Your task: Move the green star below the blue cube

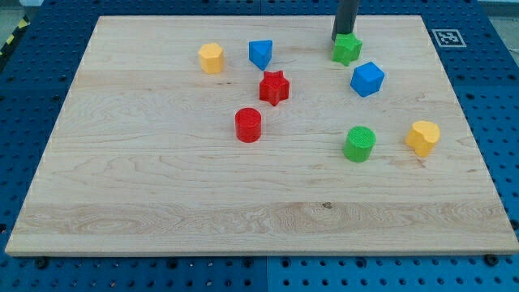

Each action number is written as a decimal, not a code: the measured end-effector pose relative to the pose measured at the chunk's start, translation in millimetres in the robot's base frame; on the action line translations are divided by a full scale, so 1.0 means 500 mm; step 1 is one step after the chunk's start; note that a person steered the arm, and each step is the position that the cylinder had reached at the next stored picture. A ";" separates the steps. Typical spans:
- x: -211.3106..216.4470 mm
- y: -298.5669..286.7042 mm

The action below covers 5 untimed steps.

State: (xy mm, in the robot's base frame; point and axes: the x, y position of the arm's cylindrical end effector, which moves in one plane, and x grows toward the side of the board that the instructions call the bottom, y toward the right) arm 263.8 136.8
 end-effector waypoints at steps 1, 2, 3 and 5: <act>0.019 -0.026; 0.041 -0.030; 0.060 -0.022; 0.094 0.043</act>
State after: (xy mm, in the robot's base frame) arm 310.8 158.1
